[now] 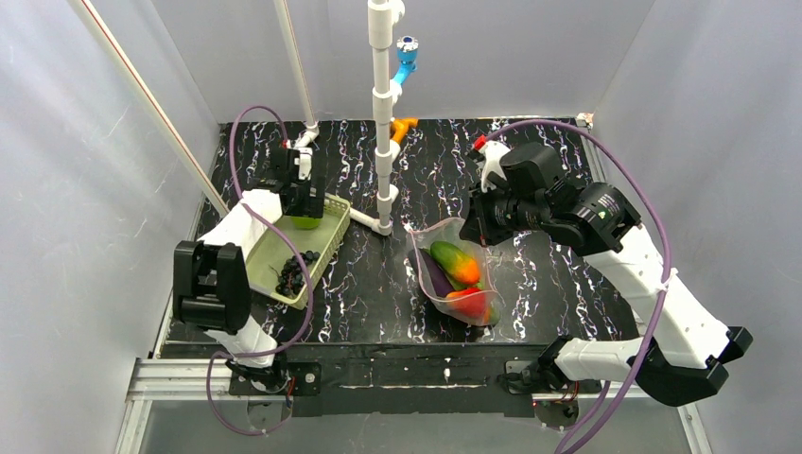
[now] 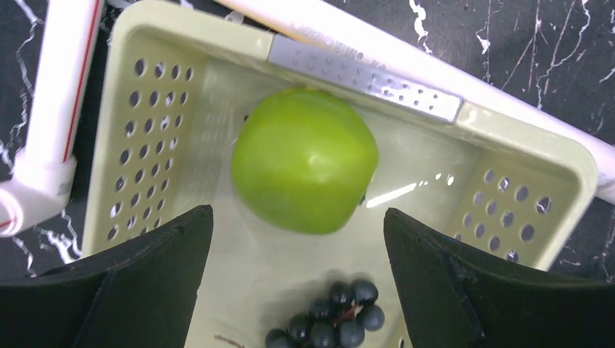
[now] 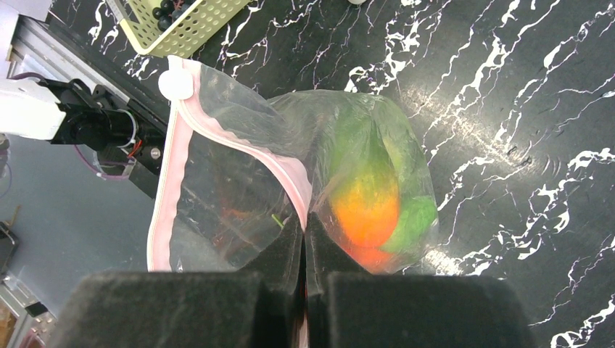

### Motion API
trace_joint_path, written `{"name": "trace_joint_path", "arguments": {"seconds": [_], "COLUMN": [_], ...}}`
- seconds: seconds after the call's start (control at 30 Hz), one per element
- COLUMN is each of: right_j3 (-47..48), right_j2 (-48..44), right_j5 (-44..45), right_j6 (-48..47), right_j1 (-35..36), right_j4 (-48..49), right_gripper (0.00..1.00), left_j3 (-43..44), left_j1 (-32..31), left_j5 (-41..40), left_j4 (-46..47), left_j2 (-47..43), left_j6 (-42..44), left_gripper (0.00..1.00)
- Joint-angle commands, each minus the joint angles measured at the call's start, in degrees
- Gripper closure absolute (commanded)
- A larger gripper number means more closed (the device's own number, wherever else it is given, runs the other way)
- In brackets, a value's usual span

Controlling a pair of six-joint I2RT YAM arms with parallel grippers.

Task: Place the food in the zip-top bag and seal the zipper

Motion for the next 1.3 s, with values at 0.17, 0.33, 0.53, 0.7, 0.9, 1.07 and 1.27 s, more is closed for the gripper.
{"name": "trace_joint_path", "arguments": {"seconds": [0.17, 0.33, 0.53, 0.7, 0.9, 1.07, 1.27], "right_j3": [4.6, 4.1, -0.2, -2.0, -1.6, -2.4, -3.0], "right_j2": [2.4, 2.0, 0.1, 0.1, 0.4, 0.9, 0.5], "right_j5": [-0.9, -1.4, -3.8, -4.2, -5.7, -8.4, -9.5], "right_j6": [1.9, 3.3, 6.1, 6.4, 5.3, 5.4, 5.3], "right_j1": [-0.2, -0.2, -0.2, -0.2, -0.2, -0.2, -0.1], "right_j4": [3.2, 4.0, 8.2, 9.4, 10.5, 12.7, 13.8], "right_gripper": [0.99, 0.99, 0.99, 0.99, 0.99, 0.99, 0.99], "left_j3": [2.6, 3.3, 5.0, 5.7, 2.0, 0.3, 1.5], "left_j1": [1.2, 1.3, 1.2, 1.2, 1.1, -2.8, -30.4], "left_j5": [1.9, 2.0, 4.4, 7.9, 36.9, 51.9, 36.5], "left_j4": [3.6, 3.1, -1.3, -11.1, -15.5, -0.9, 9.1], "left_j2": [7.7, 8.6, 4.8, -3.7, -29.4, -41.6, -43.5], "left_j6": [1.9, 1.4, 0.7, -3.2, -21.1, -42.8, -46.9], "left_gripper": [0.14, 0.27, 0.74, 0.93, 0.98, 1.0, 1.0]}}
